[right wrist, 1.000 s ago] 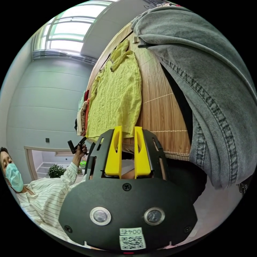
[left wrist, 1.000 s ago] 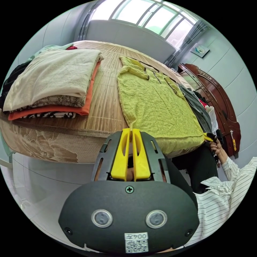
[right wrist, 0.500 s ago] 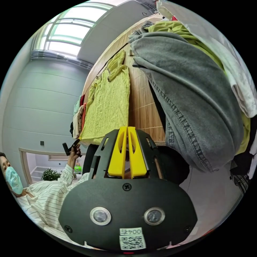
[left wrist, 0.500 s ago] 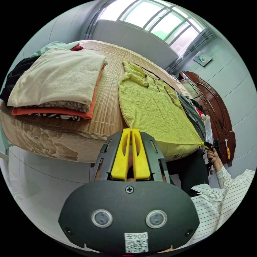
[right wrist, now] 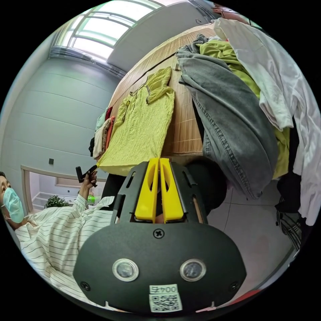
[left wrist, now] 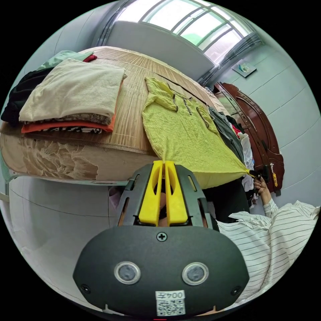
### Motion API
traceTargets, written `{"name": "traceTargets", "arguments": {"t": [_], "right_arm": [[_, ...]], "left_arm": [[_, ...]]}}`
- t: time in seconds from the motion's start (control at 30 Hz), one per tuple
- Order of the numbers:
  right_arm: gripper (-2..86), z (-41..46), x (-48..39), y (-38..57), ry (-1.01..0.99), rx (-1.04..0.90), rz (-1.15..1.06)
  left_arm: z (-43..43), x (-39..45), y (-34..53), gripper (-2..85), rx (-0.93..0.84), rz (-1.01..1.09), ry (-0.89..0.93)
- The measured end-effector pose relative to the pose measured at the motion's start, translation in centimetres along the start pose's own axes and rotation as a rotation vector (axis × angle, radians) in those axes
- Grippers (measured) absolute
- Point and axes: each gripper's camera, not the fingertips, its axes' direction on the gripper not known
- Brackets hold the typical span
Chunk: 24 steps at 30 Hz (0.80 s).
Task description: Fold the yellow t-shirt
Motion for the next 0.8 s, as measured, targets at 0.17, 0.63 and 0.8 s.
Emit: {"name": "traceTargets", "arguments": {"t": [0.17, 0.63, 0.8], "right_arm": [[-0.7, -1.3, 0.1, 3.0, -0.024, 0.016, 0.026], [-0.7, -6.7, -5.3, -7.9, -0.106, 0.1, -0.049], [-0.7, -6.6, -7.1, -15.2, -0.065, 0.082, -0.071]], "left_arm": [[-1.2, 0.3, 1.5, 0.9, -0.026, -0.011, 0.041], [-5.8, -2.1, -12.8, 0.9, 0.143, -0.268, 0.351], [-4.5, -3.4, -21.0, 1.0, 0.158, -0.34, 0.371]]}}
